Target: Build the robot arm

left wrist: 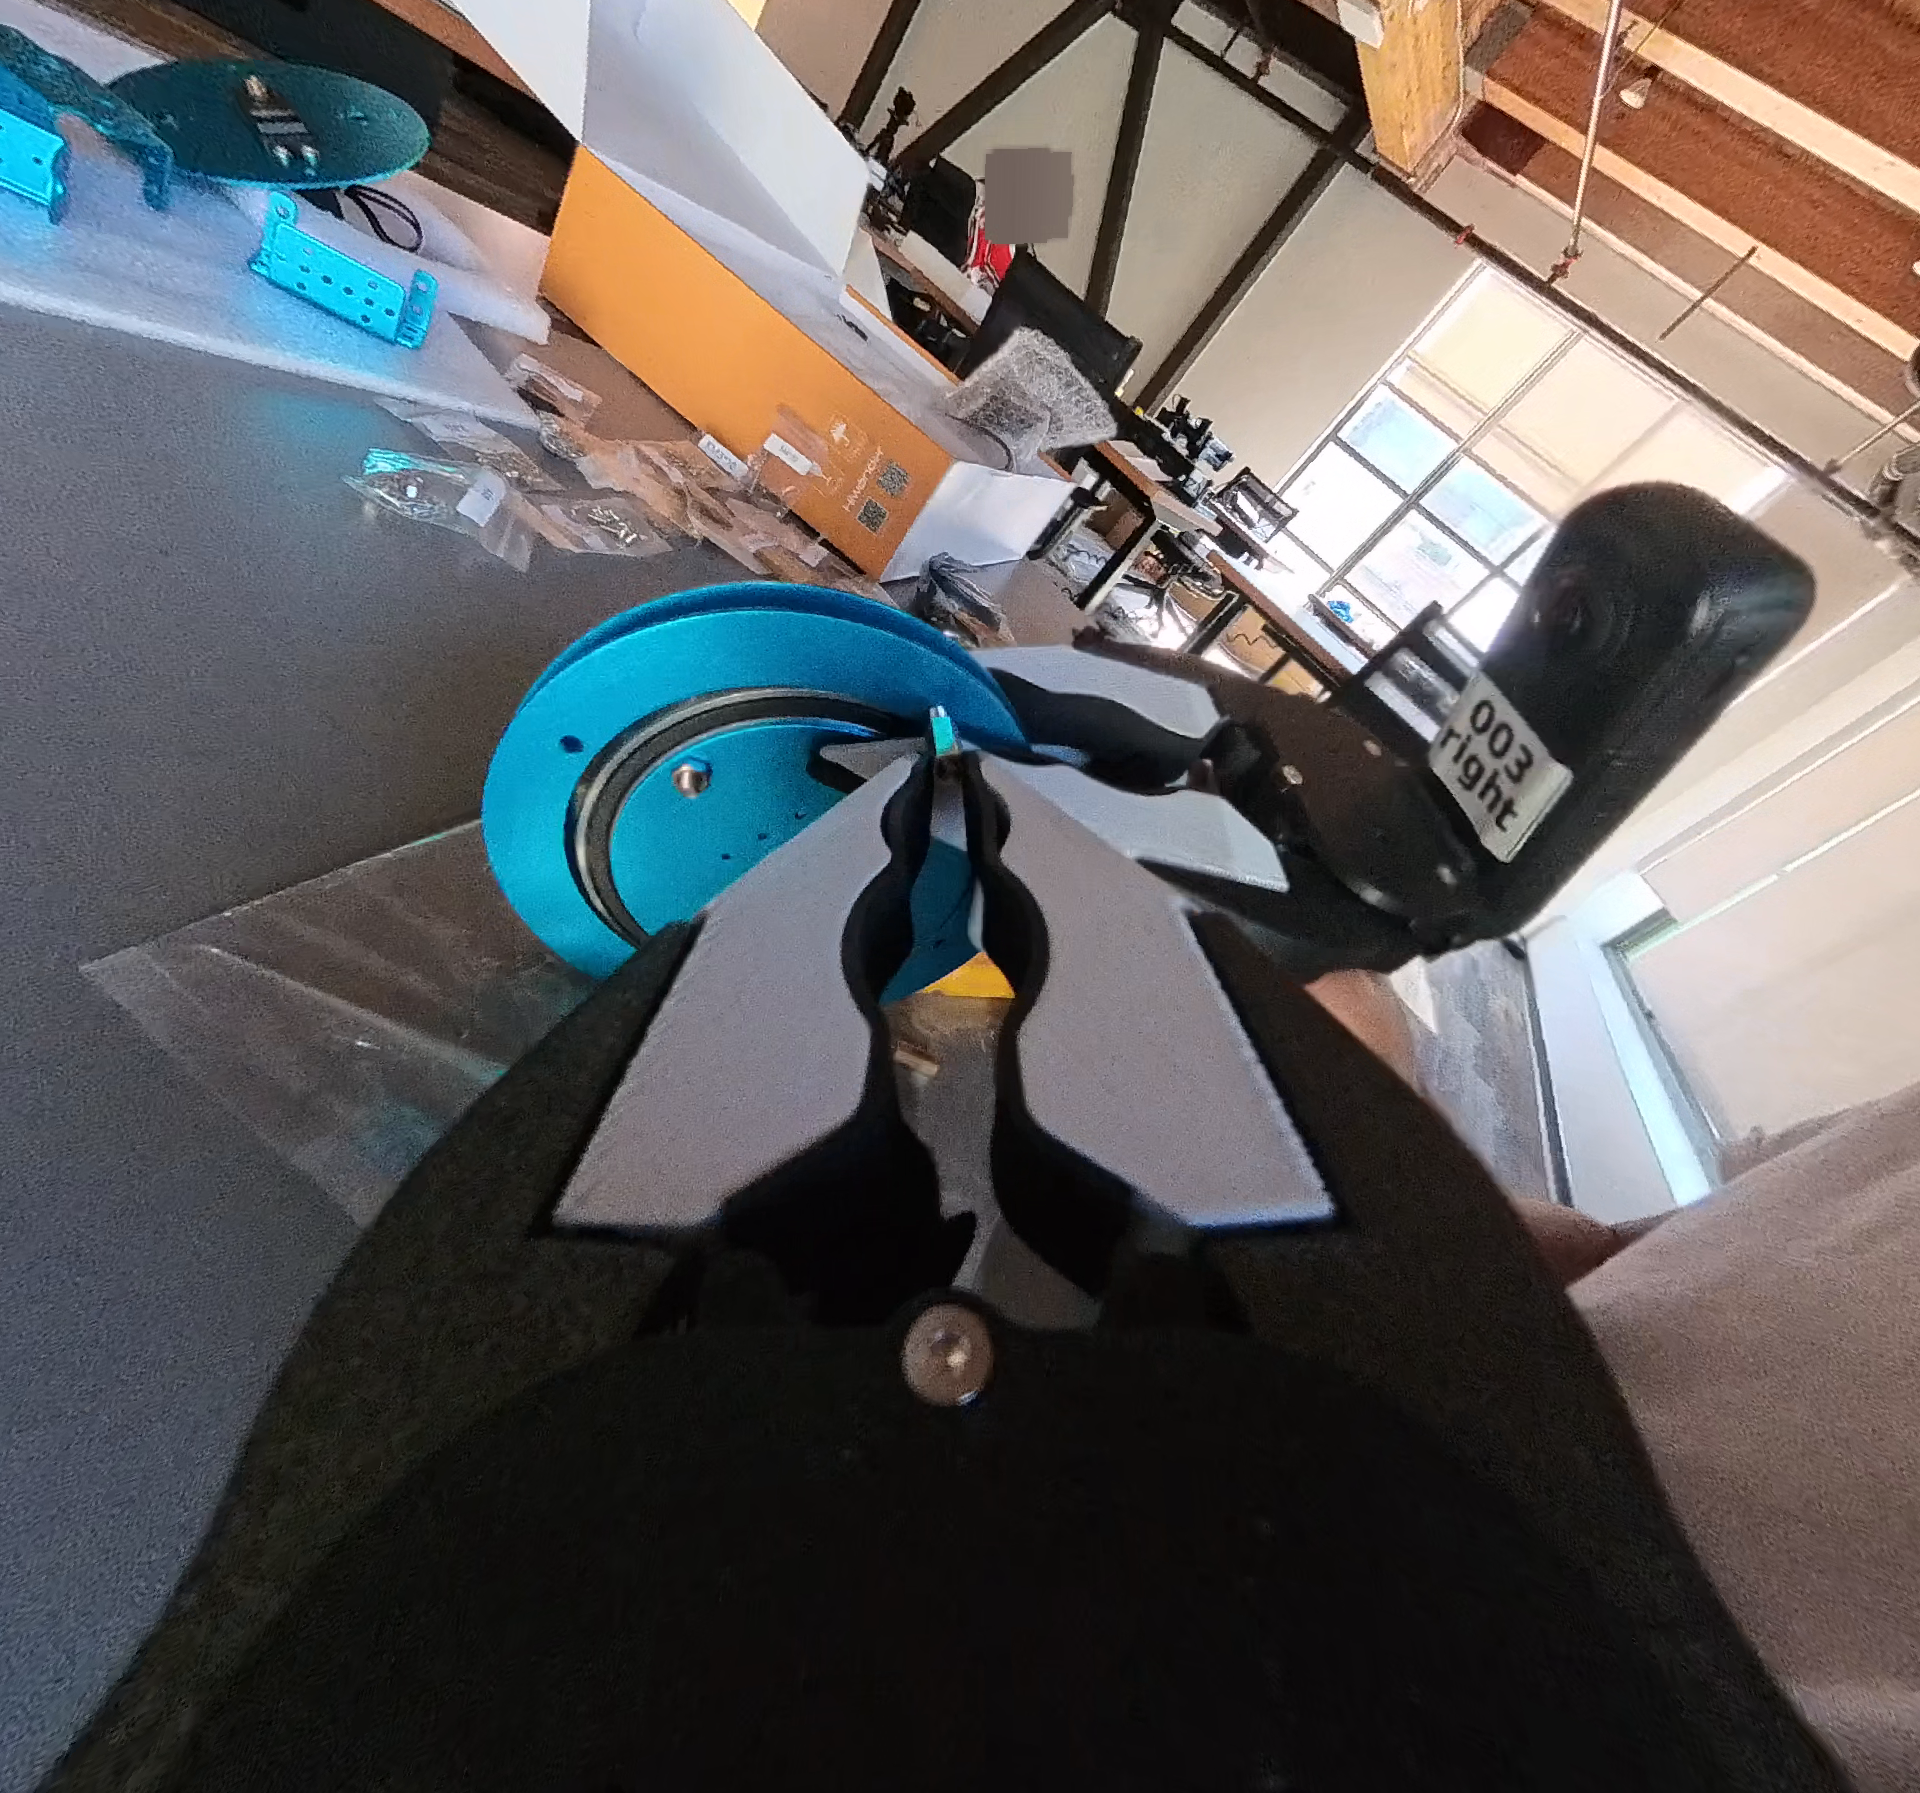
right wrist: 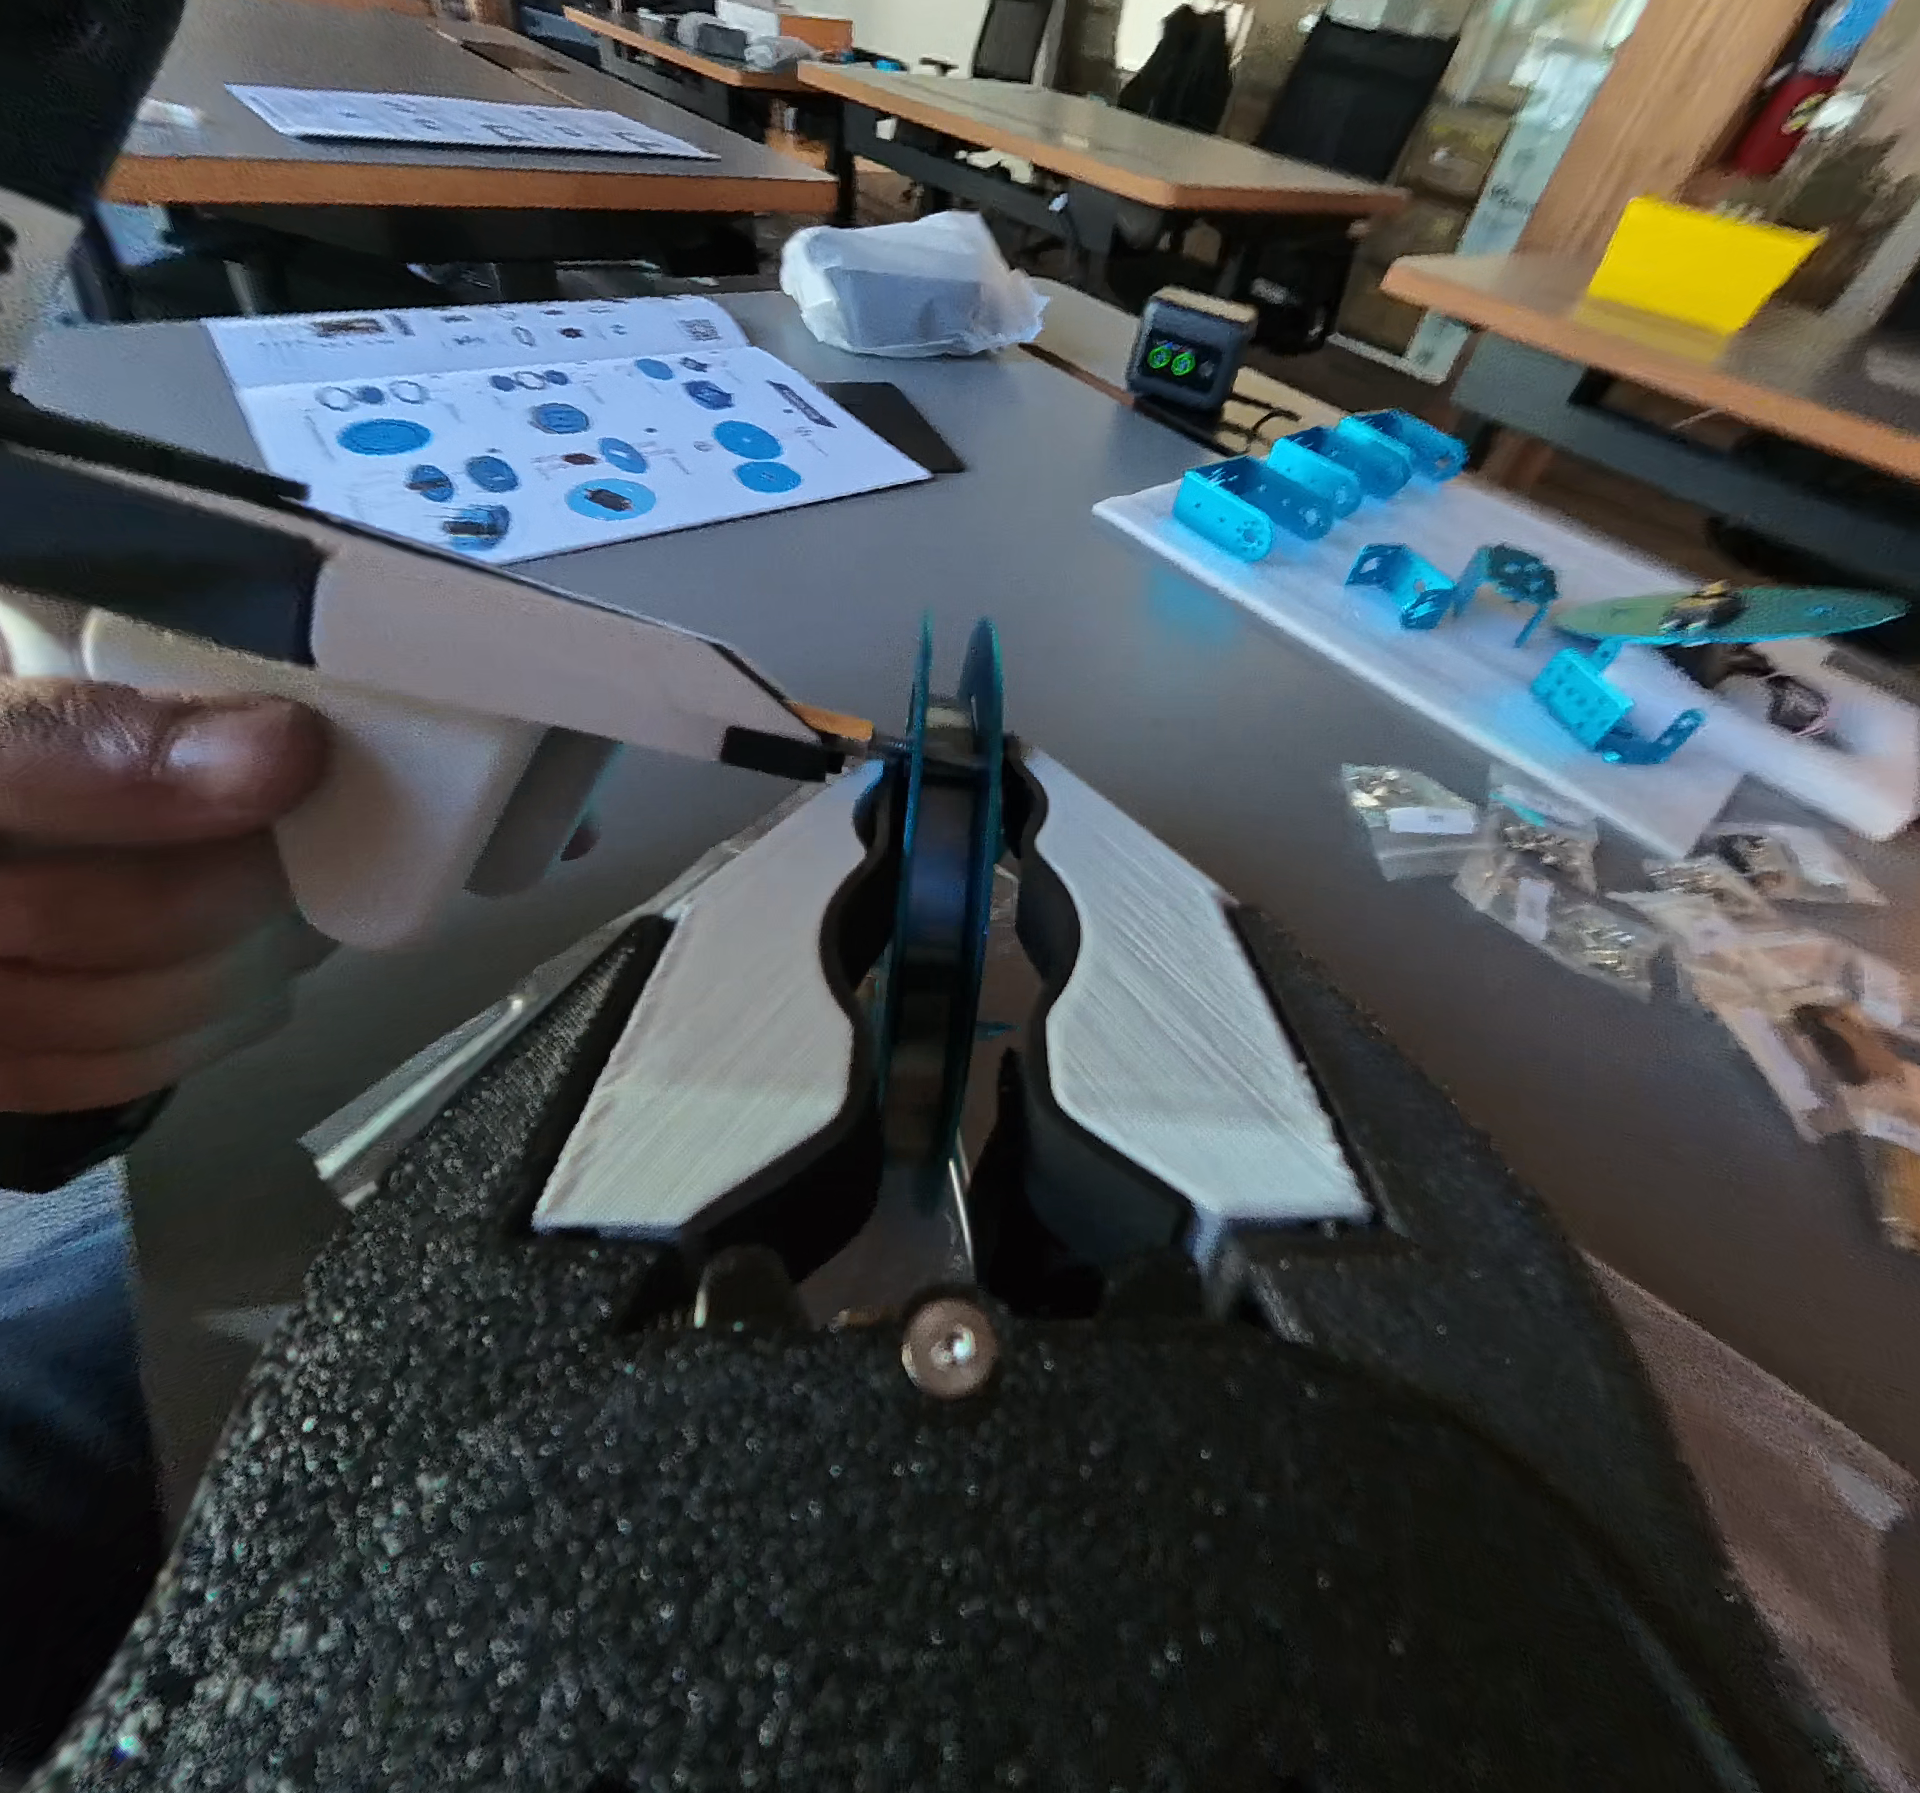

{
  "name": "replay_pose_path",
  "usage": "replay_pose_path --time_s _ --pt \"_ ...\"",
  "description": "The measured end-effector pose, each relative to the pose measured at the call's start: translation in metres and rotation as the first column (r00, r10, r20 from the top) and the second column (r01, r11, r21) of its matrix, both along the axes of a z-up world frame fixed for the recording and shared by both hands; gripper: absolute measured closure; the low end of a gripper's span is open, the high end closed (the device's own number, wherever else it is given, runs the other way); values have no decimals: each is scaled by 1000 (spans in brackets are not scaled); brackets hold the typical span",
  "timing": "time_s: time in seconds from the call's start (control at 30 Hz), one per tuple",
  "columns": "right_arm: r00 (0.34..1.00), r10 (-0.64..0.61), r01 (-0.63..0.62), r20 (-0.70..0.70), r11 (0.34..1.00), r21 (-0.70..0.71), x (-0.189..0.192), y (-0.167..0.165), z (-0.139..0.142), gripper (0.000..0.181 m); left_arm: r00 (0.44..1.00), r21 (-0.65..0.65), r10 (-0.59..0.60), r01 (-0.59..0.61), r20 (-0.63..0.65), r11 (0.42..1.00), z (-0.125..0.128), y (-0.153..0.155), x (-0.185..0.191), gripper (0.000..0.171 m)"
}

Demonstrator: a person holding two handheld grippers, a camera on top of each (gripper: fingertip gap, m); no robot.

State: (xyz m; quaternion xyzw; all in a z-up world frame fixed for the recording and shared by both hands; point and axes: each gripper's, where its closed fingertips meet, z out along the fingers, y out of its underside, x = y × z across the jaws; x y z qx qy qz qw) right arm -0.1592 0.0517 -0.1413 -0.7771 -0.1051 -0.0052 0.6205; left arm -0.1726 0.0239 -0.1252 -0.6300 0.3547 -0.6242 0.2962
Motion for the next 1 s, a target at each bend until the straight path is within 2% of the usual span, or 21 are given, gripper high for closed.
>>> replay_pose_path --time_s 0.1,0.17,0.2,0.27,0.3,0.33,0.37,0.4,0.43,0.47,0.5,0.53,0.57,0.63,0.67,0.7,0.73,0.77,0.83,0.9,1.0 --pt "997 -32 28 77 999 44 4 0 2 164 999 -67 -47 47 0 997 -1 -1 2 168" --pt "1000 -19 19 15 1000 0 5 -2 0 166 998 -101 -70 69 -5 993 -1 -3 3 168" --pt "1000 -13 12 -18 1000 -13 5 -3 0 166 998 -73 -64 63 -8 995 0 -3 4 168" --pt "999 -24 23 -39 999 -24 6 -4 0 166 998 98 -10 15 -56 995 -1 -3 6 168" --pt "999 -28 27 -31 999 -26 7 -4 0 166 995 237 35 -12 -89 972 -2 -3 6 168" --pt "999 -29 28 -36 999 -34 7 -4 -1 166 989 413 94 -37 -117 910 -4 -2 6 168" --pt "998 -25 23 -55 999 -41 6 -4 -1 166 977 615 168 -53 -131 787 -5 -1 6 168" --pt "997 -16 13 -71 999 -43 5 -4 -1 166 961 804 247 -45 -128 593 -5 1 5 167" --pt "997 -11 8 -74 999 -47 4 -4 -2 166 941 943 320 -7 -106 333 -6 3 4 167" --pt "998 -10 7 -68 999 -54 3 -4 -3 166 923 997 378 42 -66 72 -6 5 2 167" --pt "998 -10 7 -68 999 -52 3 -4 -3 166 912 996 410 61 -26 -72 -5 6 2 167" --pt "997 -11 6 -80 999 -53 3 -4 -3 167 910 998 414 43 -23 -39 -5 7 2 167" --pt "996 -6 1 -91 998 -55 3 -4 -3 167 921 993 387 8 -52 115 -6 5 3 167" --pt "996 -8 3 -87 998 -57 3 -4 -3 167 958 872 270 -52 -94 486 -4 1 1 165" --pt "996 -8 3 -87 998 -58 3 -4 -3 167 976 747 205 -79 -79 660 2 -1 -1 163" --pt "996 -8 2 -90 998 -59 3 -4 -3 168 988 586 149 -94 -47 805 9 -1 -4 162" --pt "996 -9 3 -93 998 -61 4 -4 -3 167 995 407 96 -83 -11 910 14 0 -5 162" --pt "996 -10 4 -93 998 -61 4 -4 -3 167 999 245 38 -41 17 969 16 0 -5 161" --pt "996 -9 4 -86 998 -62 3 -4 -3 167 999 62 -26 24 28 998 10 1 -2 159" --pt "997 -5 1 -75 998 -64 1 -3 -3 167 999 32 -31 30 40 999 7 0 1 163" --pt "997 -8 3 -83 998 -68 2 -3 -3 167 1000 149 12 -11 -7 989 5 0 4 167"
